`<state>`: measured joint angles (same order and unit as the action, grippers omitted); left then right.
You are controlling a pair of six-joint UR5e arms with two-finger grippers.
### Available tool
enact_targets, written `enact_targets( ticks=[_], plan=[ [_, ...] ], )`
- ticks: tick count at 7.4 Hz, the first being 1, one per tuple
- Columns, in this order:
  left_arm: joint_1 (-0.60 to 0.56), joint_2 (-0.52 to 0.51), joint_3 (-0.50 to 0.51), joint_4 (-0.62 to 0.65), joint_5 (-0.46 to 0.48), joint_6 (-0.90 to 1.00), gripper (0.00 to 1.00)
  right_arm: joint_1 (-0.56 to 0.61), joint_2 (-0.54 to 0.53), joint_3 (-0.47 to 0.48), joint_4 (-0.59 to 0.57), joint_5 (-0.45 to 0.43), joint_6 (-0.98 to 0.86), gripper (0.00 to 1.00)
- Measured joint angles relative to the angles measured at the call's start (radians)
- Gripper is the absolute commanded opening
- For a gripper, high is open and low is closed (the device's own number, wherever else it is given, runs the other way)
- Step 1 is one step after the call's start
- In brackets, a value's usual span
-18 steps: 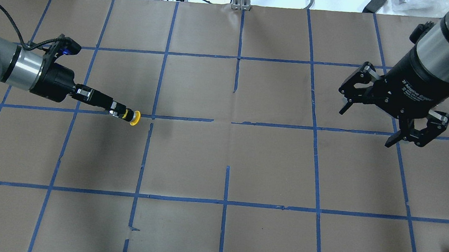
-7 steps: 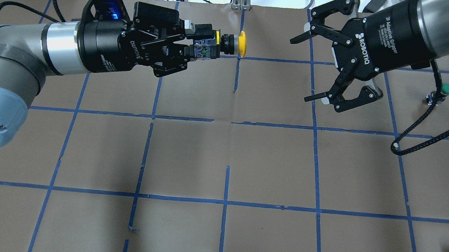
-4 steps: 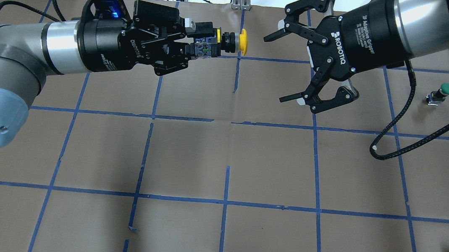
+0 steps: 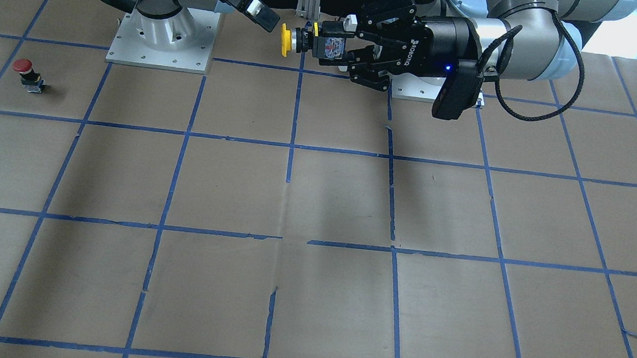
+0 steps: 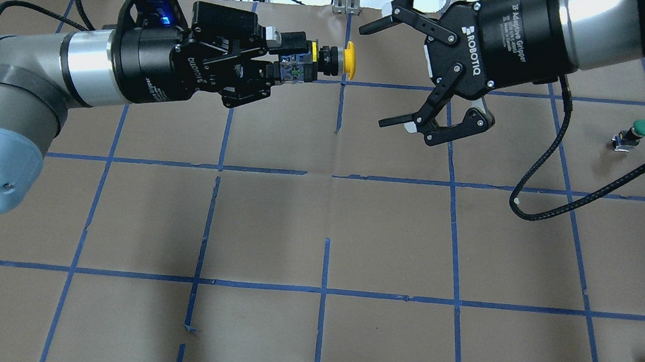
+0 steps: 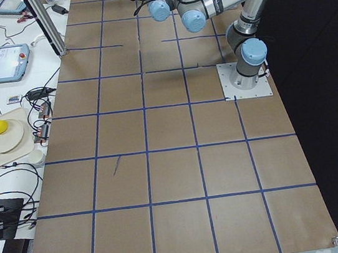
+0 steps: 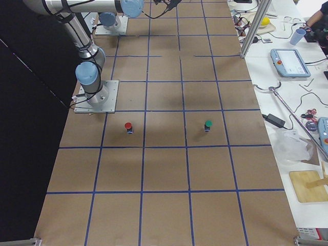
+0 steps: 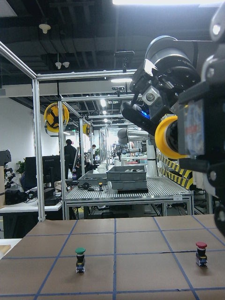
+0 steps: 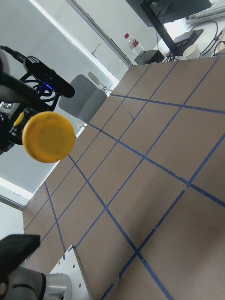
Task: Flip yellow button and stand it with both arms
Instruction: 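Close the right gripper on the yellow cap held by the left gripper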
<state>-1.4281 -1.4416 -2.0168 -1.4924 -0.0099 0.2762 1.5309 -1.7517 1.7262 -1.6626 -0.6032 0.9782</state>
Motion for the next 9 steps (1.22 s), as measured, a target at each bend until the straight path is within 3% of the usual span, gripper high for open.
enact_targets(
  ticks=[5, 7, 9],
  plan=[
    [0.0, -0.006, -0.004, 0.022, 0.0, 0.004, 0.15, 0.006, 0.054, 0.001, -0.024, 0.058, 0.022, 0.97],
    [0.0, -0.004, -0.006, 0.03, 0.0, 0.005, 0.15, 0.008, 0.075, 0.001, -0.035, 0.074, 0.033, 0.89],
    [0.0, -0.002, -0.007, 0.032, 0.001, 0.004, 0.15, 0.017, 0.085, 0.0, -0.06, 0.077, 0.058, 0.74]
  ],
)
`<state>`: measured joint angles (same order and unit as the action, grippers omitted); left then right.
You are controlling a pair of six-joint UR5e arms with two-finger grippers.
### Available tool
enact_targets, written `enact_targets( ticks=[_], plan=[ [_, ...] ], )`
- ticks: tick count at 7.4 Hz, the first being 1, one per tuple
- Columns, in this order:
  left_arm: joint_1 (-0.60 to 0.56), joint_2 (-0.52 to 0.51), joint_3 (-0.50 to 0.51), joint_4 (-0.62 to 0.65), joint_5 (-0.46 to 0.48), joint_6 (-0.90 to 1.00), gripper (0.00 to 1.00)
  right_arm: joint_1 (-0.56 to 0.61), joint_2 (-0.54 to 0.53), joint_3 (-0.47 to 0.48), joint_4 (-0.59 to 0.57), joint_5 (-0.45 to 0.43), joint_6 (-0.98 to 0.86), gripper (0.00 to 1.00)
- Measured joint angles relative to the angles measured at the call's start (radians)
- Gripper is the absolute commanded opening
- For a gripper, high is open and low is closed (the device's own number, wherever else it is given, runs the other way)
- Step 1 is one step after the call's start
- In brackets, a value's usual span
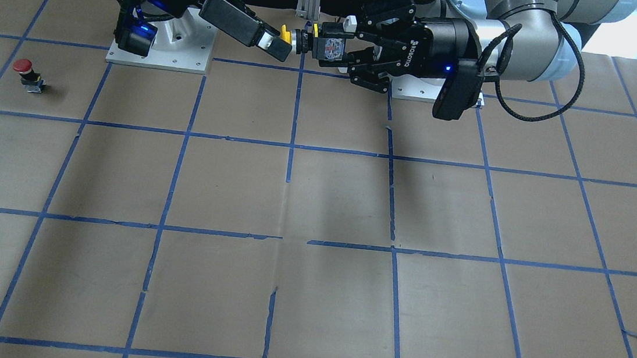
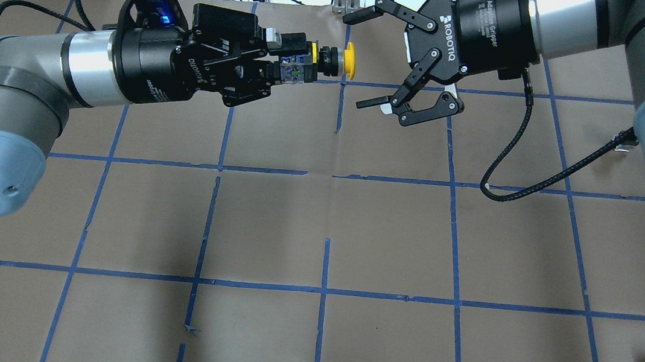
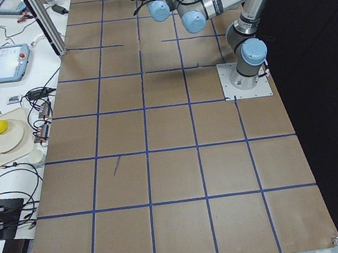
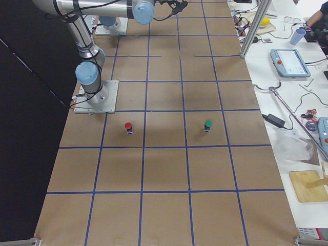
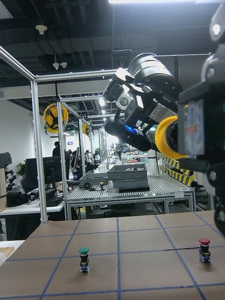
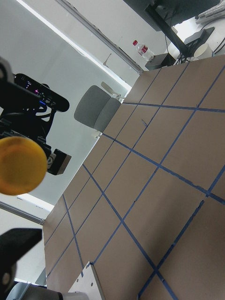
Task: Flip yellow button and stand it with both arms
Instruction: 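Close the right gripper on the yellow cap held by the left gripper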
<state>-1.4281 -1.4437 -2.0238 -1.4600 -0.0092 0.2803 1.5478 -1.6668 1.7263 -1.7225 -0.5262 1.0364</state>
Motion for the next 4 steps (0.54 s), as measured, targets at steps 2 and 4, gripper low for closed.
enact_targets(
  ticks=[2, 4],
  plan=[
    [0.0, -0.001, -0.001, 0.0, 0.0, 0.001, 0.15, 0.005, 0.002, 0.001, -0.015, 0.0, 0.01, 0.4],
    [-0.007, 0.0, -0.001, 0.001, 0.0, 0.002, 0.15, 0.005, 0.002, 0.001, -0.018, -0.001, 0.011, 0.16]
  ],
)
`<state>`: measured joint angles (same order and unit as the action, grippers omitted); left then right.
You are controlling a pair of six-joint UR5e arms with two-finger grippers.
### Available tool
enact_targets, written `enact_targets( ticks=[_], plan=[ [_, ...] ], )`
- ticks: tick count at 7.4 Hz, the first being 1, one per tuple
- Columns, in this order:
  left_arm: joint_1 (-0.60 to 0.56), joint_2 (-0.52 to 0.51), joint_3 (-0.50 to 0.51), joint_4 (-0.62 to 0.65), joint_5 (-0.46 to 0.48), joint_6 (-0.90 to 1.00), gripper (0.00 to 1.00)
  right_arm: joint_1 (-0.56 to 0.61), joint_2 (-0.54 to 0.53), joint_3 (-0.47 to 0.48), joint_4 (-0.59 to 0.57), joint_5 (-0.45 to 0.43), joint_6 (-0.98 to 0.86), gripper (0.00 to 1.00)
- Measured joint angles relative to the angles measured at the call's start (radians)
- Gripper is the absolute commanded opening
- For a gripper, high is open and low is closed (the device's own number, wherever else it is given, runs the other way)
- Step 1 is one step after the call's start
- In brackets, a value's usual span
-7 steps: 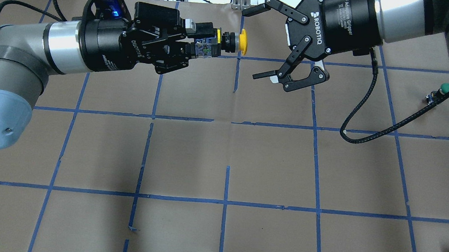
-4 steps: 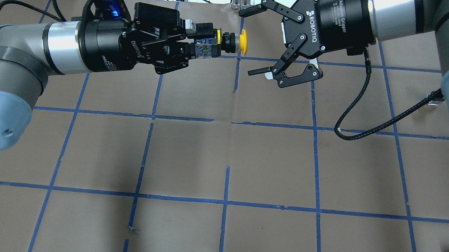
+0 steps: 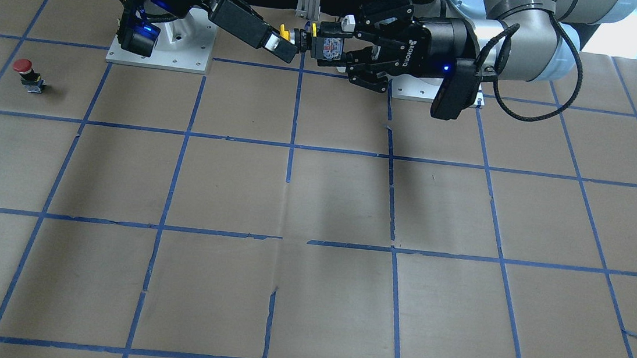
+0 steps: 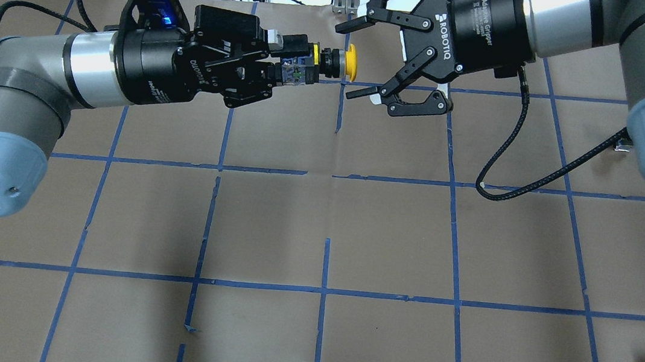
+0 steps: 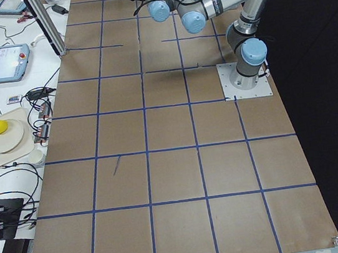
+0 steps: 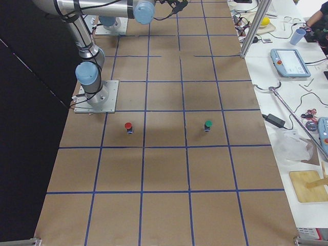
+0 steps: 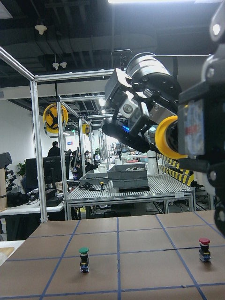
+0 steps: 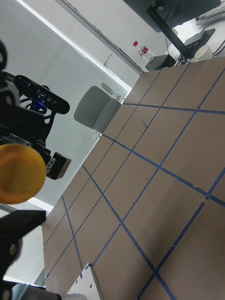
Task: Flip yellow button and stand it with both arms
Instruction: 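Close the right gripper on the yellow cap held by the left gripper, then open the left gripper and pull it back while the right gripper takes the button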
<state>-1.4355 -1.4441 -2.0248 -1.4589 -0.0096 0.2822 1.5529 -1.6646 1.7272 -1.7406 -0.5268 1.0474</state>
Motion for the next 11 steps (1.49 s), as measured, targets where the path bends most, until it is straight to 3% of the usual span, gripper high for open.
enact_targets(
  ticks=[2, 3, 4, 10, 11],
  plan=[
    [-0.005, 0.002, 0.0, 0.0, -0.001, 0.0, 0.15, 0.0, -0.002, 0.0, 0.001, 0.0, -0.001, 0.08],
    [-0.006, 0.003, 0.0, 0.0, -0.001, -0.001, 0.34, 0.0, -0.002, 0.0, 0.001, 0.001, -0.001, 0.08],
    [-0.006, 0.003, 0.0, 0.0, -0.001, -0.001, 0.99, -0.001, -0.003, 0.0, 0.001, 0.001, 0.0, 0.08],
    [-0.006, 0.003, 0.01, 0.0, 0.012, -0.033, 1.0, -0.01, -0.004, 0.0, 0.002, -0.008, -0.004, 0.07],
    [-0.005, 0.005, 0.014, 0.006, 0.05, -0.038, 1.0, -0.03, -0.005, -0.003, 0.002, -0.035, -0.009, 0.07]
  ],
)
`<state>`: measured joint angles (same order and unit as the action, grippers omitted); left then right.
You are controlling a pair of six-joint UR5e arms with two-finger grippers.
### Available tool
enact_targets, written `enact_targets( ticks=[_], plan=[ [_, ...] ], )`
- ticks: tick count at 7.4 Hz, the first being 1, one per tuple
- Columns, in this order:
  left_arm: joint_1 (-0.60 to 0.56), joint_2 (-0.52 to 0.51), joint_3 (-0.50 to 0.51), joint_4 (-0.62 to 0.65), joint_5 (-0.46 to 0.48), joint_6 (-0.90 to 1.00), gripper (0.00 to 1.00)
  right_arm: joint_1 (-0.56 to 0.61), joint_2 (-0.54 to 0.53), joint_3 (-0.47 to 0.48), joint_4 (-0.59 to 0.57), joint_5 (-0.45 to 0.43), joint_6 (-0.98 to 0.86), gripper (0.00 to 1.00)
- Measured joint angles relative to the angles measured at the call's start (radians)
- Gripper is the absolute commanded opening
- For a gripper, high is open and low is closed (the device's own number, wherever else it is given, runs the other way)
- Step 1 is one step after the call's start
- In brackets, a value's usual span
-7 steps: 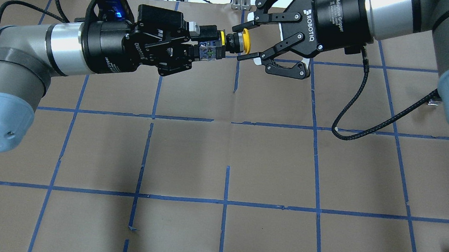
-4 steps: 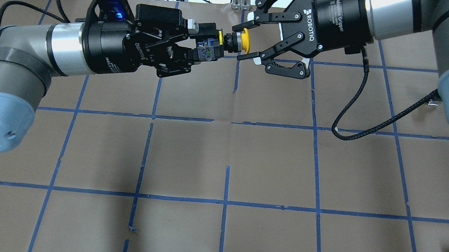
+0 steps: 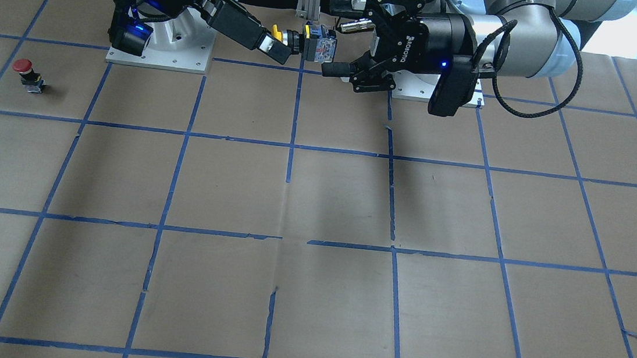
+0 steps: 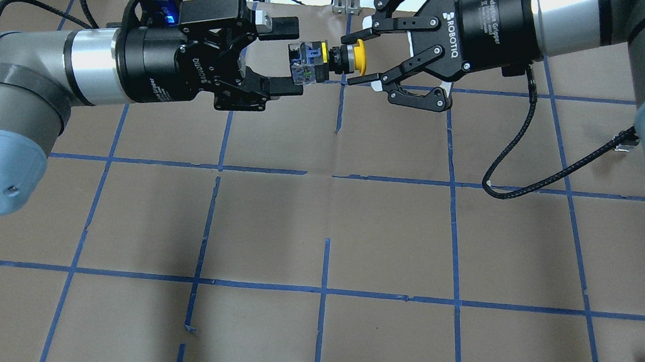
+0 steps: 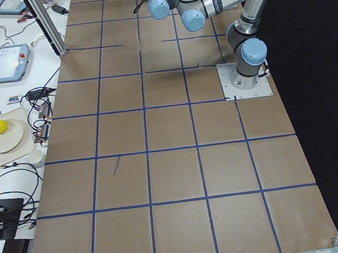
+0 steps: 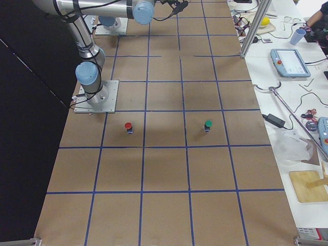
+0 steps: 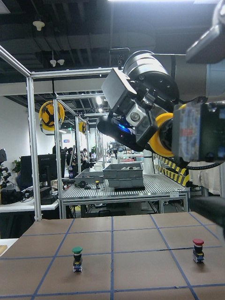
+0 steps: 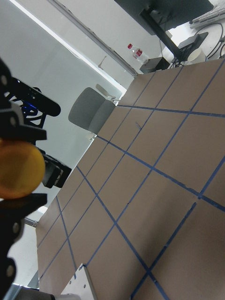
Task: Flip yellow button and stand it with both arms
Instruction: 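Open the left gripper and pull it back while the right gripper takes the button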
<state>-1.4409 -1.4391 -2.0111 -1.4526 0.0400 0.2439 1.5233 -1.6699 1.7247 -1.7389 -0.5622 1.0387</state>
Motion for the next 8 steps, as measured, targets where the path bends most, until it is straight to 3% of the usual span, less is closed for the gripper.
enact_targets(
  ticks=[3, 7, 8],
  plan=[
    [0.011, -0.01, 0.042, 0.128, 0.375, -0.084, 1.0, -0.105, -0.006, -0.005, 0.008, -0.177, -0.13, 0.07],
    [0.0, -0.08, 0.223, 0.147, 0.819, -0.105, 1.0, -0.139, -0.003, 0.003, 0.03, -0.567, -0.364, 0.08],
    [-0.019, -0.093, 0.266, 0.145, 0.975, -0.099, 1.0, -0.156, -0.002, 0.004, 0.065, -0.674, -0.417, 0.08]
  ],
)
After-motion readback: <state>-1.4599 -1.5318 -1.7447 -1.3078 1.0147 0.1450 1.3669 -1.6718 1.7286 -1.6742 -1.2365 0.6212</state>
